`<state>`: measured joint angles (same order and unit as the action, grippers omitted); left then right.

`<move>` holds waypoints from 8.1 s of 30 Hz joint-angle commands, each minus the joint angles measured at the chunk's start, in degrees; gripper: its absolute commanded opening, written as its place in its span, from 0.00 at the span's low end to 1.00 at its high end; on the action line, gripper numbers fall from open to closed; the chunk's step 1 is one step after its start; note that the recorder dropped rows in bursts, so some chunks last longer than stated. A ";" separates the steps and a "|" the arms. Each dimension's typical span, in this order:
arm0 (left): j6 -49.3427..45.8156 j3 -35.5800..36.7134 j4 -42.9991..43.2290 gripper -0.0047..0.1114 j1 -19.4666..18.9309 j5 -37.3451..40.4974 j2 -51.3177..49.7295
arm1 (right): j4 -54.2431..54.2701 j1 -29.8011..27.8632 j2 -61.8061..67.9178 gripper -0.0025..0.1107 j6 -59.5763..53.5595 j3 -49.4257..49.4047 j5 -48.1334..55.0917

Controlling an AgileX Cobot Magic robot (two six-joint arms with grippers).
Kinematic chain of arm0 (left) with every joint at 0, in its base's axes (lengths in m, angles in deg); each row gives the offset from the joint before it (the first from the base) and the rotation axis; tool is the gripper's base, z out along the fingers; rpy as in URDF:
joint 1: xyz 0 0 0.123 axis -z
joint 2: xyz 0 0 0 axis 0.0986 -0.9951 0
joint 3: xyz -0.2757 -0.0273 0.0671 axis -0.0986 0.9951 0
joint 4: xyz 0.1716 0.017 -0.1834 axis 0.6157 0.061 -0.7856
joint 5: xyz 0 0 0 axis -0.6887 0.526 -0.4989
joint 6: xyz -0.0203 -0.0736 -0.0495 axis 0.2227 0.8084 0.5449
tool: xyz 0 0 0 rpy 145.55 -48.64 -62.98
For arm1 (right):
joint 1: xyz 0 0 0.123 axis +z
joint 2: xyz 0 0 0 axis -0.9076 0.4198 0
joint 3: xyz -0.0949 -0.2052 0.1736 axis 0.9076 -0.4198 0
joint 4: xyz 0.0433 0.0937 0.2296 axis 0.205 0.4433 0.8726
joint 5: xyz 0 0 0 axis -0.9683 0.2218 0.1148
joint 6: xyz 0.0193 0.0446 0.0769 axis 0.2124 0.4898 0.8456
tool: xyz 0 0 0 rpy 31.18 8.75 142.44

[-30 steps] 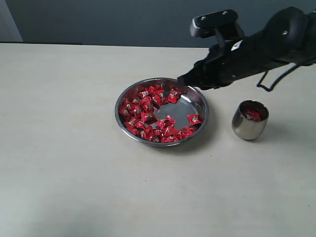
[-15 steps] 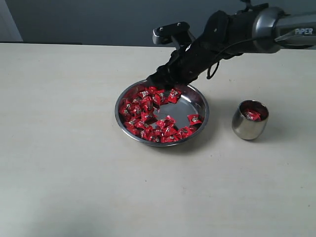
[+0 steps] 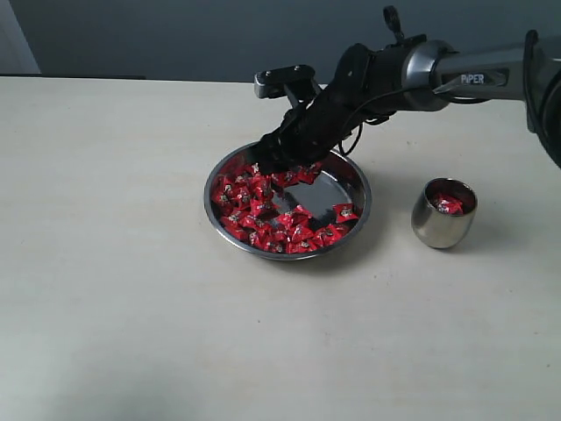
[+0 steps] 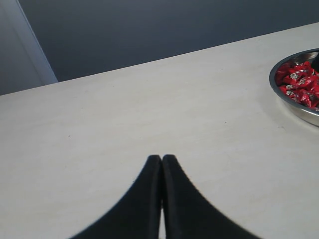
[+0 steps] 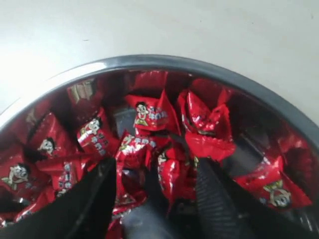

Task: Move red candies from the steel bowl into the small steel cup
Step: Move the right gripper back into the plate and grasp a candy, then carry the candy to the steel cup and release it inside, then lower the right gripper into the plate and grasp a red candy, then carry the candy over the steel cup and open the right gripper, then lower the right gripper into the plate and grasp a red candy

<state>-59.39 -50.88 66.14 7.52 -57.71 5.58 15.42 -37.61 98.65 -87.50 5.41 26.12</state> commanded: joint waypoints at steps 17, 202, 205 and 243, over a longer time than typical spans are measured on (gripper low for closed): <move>0.31 -0.06 0.17 0.04 0.02 -0.39 0.25 | -0.23 0.49 0.56 0.02 -0.40 2.00 2.45; 0.31 -0.06 0.17 0.04 0.02 -0.39 0.25 | 1.12 -23.56 -38.23 0.27 0.04 -48.35 -14.80; 0.31 -0.06 0.17 0.04 0.02 -0.39 0.25 | 1.46 -23.56 -38.23 0.27 0.04 -48.35 -14.80; 0.31 -0.06 0.17 0.04 0.02 -0.39 0.25 | 7.43 2.22 -5.67 0.48 -9.77 -12.83 -1.51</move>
<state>-59.39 -50.88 66.14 7.52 -57.71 5.58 22.28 -35.34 92.53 -96.92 -7.72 26.54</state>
